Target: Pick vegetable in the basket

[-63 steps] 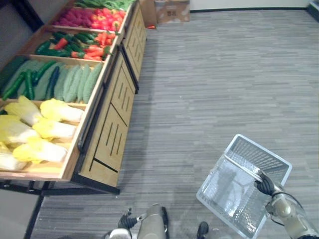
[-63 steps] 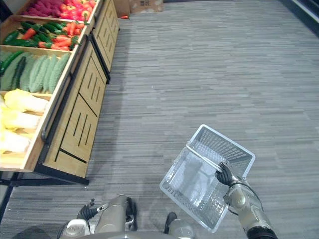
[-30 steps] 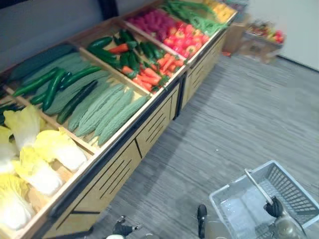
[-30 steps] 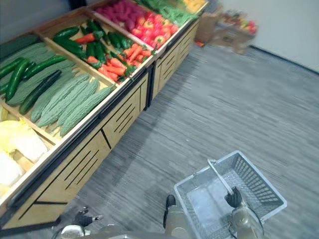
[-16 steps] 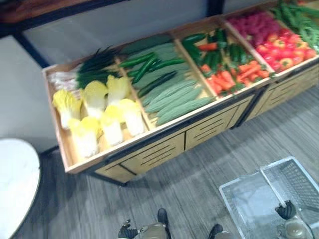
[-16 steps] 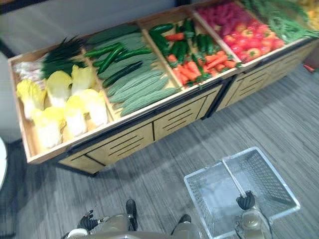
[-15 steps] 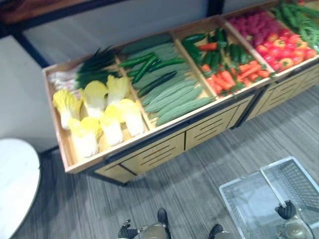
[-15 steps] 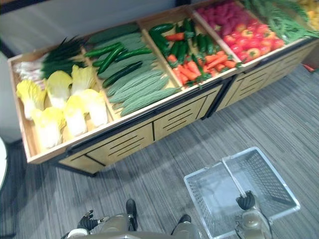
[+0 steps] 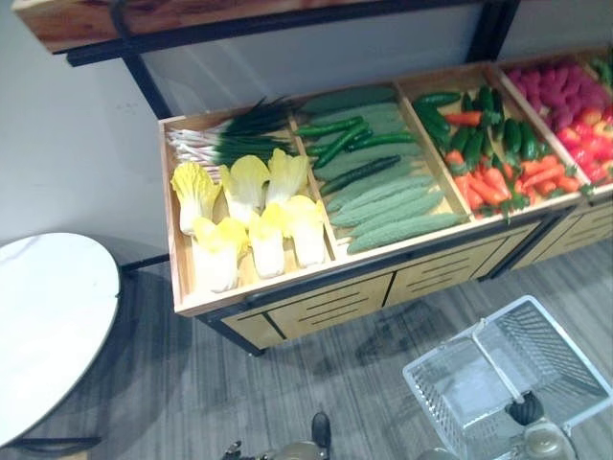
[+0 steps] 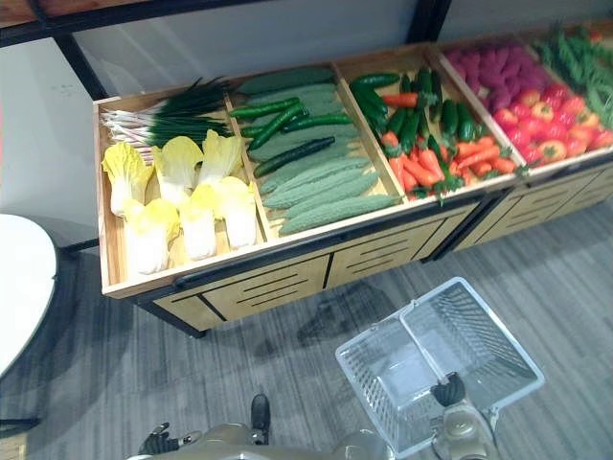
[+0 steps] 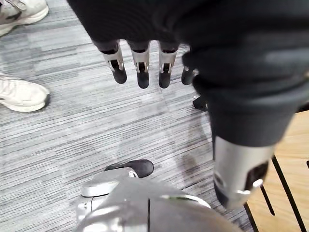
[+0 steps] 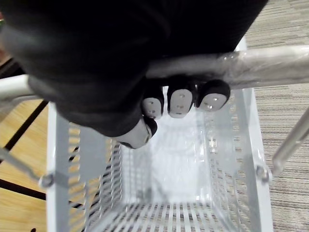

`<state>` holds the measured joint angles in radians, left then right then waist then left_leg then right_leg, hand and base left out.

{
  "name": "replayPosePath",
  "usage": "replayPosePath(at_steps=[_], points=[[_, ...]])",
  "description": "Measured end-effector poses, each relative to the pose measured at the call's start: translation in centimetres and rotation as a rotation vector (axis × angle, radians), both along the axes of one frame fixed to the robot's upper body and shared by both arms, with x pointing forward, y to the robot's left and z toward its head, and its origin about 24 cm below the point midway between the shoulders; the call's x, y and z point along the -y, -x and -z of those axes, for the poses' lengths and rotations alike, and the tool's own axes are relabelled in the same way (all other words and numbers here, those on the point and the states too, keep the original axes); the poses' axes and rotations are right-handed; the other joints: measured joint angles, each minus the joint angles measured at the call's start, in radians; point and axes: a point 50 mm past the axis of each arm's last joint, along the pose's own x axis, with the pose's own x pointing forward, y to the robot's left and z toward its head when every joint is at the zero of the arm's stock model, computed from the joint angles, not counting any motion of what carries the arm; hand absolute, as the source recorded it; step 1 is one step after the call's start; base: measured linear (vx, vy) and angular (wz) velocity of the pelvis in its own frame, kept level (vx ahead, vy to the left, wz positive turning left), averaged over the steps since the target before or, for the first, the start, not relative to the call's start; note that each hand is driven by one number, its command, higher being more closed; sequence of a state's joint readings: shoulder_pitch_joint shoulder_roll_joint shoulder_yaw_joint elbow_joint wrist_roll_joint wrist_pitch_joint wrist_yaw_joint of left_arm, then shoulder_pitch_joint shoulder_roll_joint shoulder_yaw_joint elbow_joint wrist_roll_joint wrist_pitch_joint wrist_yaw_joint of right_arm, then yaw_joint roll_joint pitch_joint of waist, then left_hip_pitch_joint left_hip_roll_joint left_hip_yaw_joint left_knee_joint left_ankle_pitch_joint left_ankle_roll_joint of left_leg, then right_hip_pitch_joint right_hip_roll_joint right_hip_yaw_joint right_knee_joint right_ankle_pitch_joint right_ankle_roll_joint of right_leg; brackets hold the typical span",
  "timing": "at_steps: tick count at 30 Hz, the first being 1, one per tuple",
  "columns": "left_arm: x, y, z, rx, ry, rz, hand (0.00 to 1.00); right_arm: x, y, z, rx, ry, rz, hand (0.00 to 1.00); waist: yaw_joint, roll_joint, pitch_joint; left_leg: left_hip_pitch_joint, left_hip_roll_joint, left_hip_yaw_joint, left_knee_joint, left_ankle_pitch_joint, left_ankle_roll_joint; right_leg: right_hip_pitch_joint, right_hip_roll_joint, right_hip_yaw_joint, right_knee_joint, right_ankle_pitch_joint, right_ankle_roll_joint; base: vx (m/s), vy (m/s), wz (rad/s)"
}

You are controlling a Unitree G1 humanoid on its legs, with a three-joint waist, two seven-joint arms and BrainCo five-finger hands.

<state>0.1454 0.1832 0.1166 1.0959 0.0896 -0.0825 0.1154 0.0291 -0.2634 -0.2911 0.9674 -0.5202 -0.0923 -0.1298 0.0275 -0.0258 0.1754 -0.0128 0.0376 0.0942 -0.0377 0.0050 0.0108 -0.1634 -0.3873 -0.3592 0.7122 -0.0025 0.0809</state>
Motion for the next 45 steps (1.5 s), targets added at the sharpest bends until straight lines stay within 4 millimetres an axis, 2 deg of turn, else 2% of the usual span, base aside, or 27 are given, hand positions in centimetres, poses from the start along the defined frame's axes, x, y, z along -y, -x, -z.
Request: replayPosePath(at_steps=[1, 2, 4, 6, 7, 8, 9, 10, 11, 12, 14, 18, 20, 21, 24, 25, 28, 31, 33, 36, 41, 45], points=[[-0.9, -0.5, -0.3, 0.016, -0.023, -0.005, 0.0, -0.7, 0.4, 0.6, -0.017, -0.031, 0.012, 1.0, -0.004, -0.016, 0.007, -0.002, 0.016, -0.029, 0.012, -0.005, 0.001, -0.028, 0.052, 0.056, 0.012, -0.075, 0.007, 0.17, -0.044, 0.62], [-1.3, -1.1, -0.5, 0.032, -0.032, -0.022, 0.0, -0.8, 1.2, 1.0, -0.036, -0.049, 0.042, 1.0, -0.009, -0.015, 0.009, -0.003, 0.035, -0.065, 0.014, -0.008, -0.004, -0.04, 0.107, 0.073, -0.021, -0.125, 0.011, 0.16, -0.048, 0.68], [-1.3, -1.5, -0.7, 0.056, -0.03, -0.061, 0.0, -0.3, 2.3, 1.3, -0.059, -0.064, 0.101, 1.0, -0.025, -0.013, 0.01, -0.003, 0.049, -0.116, 0.025, -0.016, -0.01, -0.042, 0.156, 0.093, -0.139, -0.138, 0.014, 0.14, -0.074, 0.78], [-1.1, -2.1, -0.7, 0.079, -0.018, -0.097, 0.0, 0.0, 3.4, 1.7, -0.08, -0.083, 0.163, 1.0, -0.03, -0.013, 0.01, -0.003, 0.06, -0.149, 0.029, -0.023, -0.023, -0.044, 0.188, 0.147, -0.298, -0.13, 0.025, 0.17, -0.162, 0.72], [-0.9, -2.5, -0.7, 0.096, -0.012, -0.124, 0.0, 0.3, 4.2, 1.8, -0.09, -0.095, 0.222, 1.0, -0.029, -0.018, 0.008, -0.013, 0.061, -0.172, 0.043, -0.027, -0.045, -0.041, 0.202, 0.198, -0.401, -0.105, 0.049, 0.15, -0.208, 0.62], [-1.2, -2.7, -0.9, 0.111, -0.018, -0.146, 0.0, 0.4, 4.6, 1.9, -0.087, -0.11, 0.264, 1.0, -0.029, -0.035, 0.002, -0.022, 0.054, -0.185, 0.052, -0.035, -0.061, -0.039, 0.205, 0.225, -0.459, -0.032, 0.052, 0.15, -0.283, 0.75], [-1.5, -2.7, -1.0, 0.124, -0.019, -0.195, 0.0, 0.3, 5.6, 2.3, -0.088, -0.151, 0.366, 1.0, -0.024, -0.066, 0.0, -0.018, 0.048, -0.202, 0.048, -0.053, -0.094, -0.021, 0.191, 0.234, -0.484, 0.008, 0.068, 0.18, -0.393, 0.46], [-1.3, -2.6, -0.9, 0.125, -0.012, -0.211, 0.0, 0.5, 5.8, 2.3, -0.085, -0.155, 0.399, 1.0, -0.017, -0.054, -0.004, -0.023, 0.063, -0.201, 0.047, -0.056, -0.102, -0.016, 0.205, 0.227, -0.502, -0.004, 0.062, 0.2, -0.417, 0.13], [-0.6, -2.1, -0.5, 0.112, 0.009, -0.246, 0.0, 0.9, 5.7, 2.1, -0.063, -0.163, 0.445, 1.0, -0.009, -0.03, -0.006, -0.023, 0.093, -0.182, 0.041, -0.055, -0.117, -0.014, 0.233, 0.211, -0.538, -0.012, 0.05, 0.18, -0.317, -0.13], [-0.2, -1.8, -0.3, 0.102, 0.019, -0.264, 0.0, 1.0, 5.7, 2.1, -0.059, -0.164, 0.455, 1.0, -0.01, -0.024, -0.003, -0.024, 0.101, -0.175, 0.037, -0.051, -0.124, -0.006, 0.245, 0.202, -0.557, -0.016, 0.043, 0.13, -0.2, -0.08], [0.9, -0.9, 0.3, 0.079, 0.065, -0.341, 0.0, 1.4, 7.0, 2.2, -0.058, -0.18, 0.539, 1.0, -0.029, 0.007, -0.008, -0.016, 0.137, -0.156, 0.02, -0.035, -0.147, 0.026, 0.281, 0.168, -0.581, -0.022, 0.032, 0.12, -0.168, 0.24], [0.5, -1.4, 0.0, 0.126, 0.065, -0.417, 0.0, 1.7, 8.6, 2.3, -0.059, -0.188, 0.624, 1.0, -0.028, 0.02, -0.025, -0.004, 0.157, -0.157, 0.003, -0.026, -0.161, 0.064, 0.302, 0.134, -0.621, -0.023, 0.02, 0.05, -0.095, 0.23], [0.0, -2.2, -0.4, 0.169, 0.052, -0.453, 0.0, 1.4, 8.7, 2.5, -0.064, -0.195, 0.626, 1.0, -0.024, 0.013, -0.027, -0.01, 0.156, -0.157, -0.001, -0.023, -0.164, 0.066, 0.302, 0.126, -0.637, -0.015, 0.019, -0.03, 0.003, 0.11], [-1.0, -3.4, -1.4, 0.249, 0.006, -0.484, 0.0, 0.8, 8.8, 2.7, -0.065, -0.209, 0.629, 1.0, -0.022, 0.002, -0.036, -0.022, 0.151, -0.163, -0.003, -0.016, -0.164, 0.069, 0.299, 0.117, -0.663, -0.003, 0.019, -0.04, 0.012, 0.12], [-2.1, -5.8, -4.4, 0.451, -0.087, -0.492, 0.0, 0.0, 9.2, 2.9, -0.058, -0.218, 0.632, 1.0, -0.012, -0.006, -0.041, -0.02, 0.141, -0.164, -0.013, -0.006, -0.162, 0.088, 0.291, 0.107, -0.697, 0.016, 0.025, -0.04, 0.021, 0.12], [-2.4, -7.4, -6.4, 0.561, -0.131, -0.47, 0.0, -0.3, 9.8, 2.9, -0.056, -0.216, 0.64, 1.0, -0.003, -0.004, -0.041, -0.02, 0.133, -0.164, -0.014, -0.005, -0.159, 0.1, 0.285, 0.104, -0.702, 0.019, 0.029, -0.05, 0.027, 0.1], [-2.2, -10.4, -11.5, 0.833, -0.211, -0.412, 0.0, -0.6, 10.7, 2.9, -0.053, -0.201, 0.641, 1.0, 0.003, 0.002, -0.05, -0.014, 0.12, -0.156, -0.024, 0.0, -0.152, 0.116, 0.272, 0.091, -0.713, 0.025, 0.039, -0.03, 0.023, 0.12], [-1.2, -12.3, -15.7, 1.024, -0.285, -0.357, 0.0, -0.9, 10.6, 2.8, -0.062, -0.187, 0.594, 1.0, 0.003, 0.001, -0.06, -0.016, 0.125, -0.078, -0.024, 0.0, -0.149, 0.117, 0.26, 0.094, -0.721, 0.031, 0.048, -0.01, 0.009, 0.03], [-0.8, -12.9, -17.5, 1.104, -0.322, -0.338, 0.0, -1.3, 10.4, 2.9, -0.073, -0.191, 0.555, 1.0, 0.003, -0.009, -0.067, -0.016, 0.122, -0.066, -0.023, 0.001, -0.147, 0.116, 0.257, 0.101, -0.728, 0.034, 0.053, 0.02, 0.017, -0.08], [-0.5, -13.6, -19.4, 1.18, -0.364, -0.317, 0.0, -1.6, 10.2, 3.0, -0.073, -0.197, 0.532, 1.0, 0.004, -0.021, -0.075, -0.011, 0.122, -0.05, -0.022, -0.001, -0.146, 0.114, 0.259, 0.116, -0.73, 0.039, 0.053, 0.05, 0.01, -0.11], [-0.3, -15.5, -21.4, 1.27, -0.393, -0.312, 0.0, -1.8, 9.2, 3.0, -0.063, -0.199, 0.485, 1.0, 0.003, -0.025, -0.076, -0.01, 0.122, -0.016, -0.009, -0.016, -0.143, 0.096, 0.26, 0.15, -0.73, 0.042, 0.053, 0.03, 0.007, -0.19], [-1.8, -18.1, -21.3, 1.211, -0.446, -0.279, 0.0, -1.2, 7.1, 2.5, -0.032, -0.188, 0.432, 1.0, -0.016, -0.024, -0.067, -0.025, 0.119, 0.008, -0.001, -0.015, -0.143, 0.061, 0.261, 0.181, -0.734, 0.059, 0.049, -0.02, 0.001, -0.22]])
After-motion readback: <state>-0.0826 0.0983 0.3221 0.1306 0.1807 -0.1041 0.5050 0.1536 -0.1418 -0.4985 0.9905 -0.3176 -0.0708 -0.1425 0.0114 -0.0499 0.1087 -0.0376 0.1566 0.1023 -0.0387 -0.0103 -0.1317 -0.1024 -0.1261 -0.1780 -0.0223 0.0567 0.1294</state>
